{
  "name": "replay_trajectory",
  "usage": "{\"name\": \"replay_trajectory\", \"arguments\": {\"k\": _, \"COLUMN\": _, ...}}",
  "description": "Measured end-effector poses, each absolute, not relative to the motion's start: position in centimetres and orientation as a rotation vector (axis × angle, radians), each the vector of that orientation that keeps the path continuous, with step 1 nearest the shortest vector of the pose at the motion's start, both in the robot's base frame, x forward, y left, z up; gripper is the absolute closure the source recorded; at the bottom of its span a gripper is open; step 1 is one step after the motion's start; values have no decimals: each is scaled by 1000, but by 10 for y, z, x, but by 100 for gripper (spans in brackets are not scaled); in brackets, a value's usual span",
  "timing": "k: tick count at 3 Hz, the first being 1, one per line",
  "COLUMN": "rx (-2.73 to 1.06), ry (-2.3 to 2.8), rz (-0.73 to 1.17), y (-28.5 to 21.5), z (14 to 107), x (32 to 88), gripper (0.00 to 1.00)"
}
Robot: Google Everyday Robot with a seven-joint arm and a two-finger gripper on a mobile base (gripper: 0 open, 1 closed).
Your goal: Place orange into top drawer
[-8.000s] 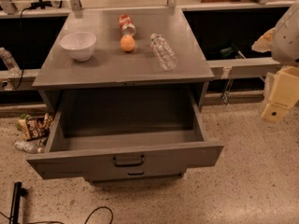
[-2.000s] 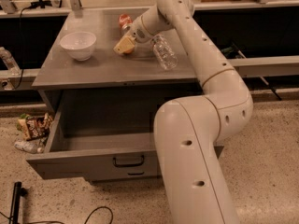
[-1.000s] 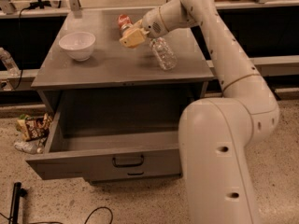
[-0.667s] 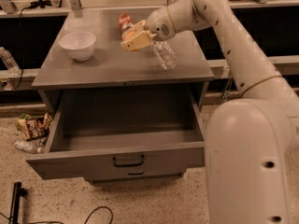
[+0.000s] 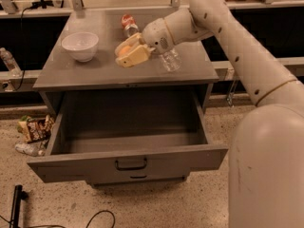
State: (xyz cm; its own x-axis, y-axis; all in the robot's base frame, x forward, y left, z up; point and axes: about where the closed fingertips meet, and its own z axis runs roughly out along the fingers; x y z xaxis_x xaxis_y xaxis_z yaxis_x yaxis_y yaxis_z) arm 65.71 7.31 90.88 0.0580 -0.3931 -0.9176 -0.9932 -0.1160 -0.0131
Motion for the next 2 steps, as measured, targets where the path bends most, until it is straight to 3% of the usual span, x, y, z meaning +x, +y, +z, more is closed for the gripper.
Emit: {"name": "replay_trajectory", "arguments": {"k": 2, "rx": -1441, "ry": 1455, "rz": 1005, "y": 83, "z": 953, "x": 615, "gripper": 100}}
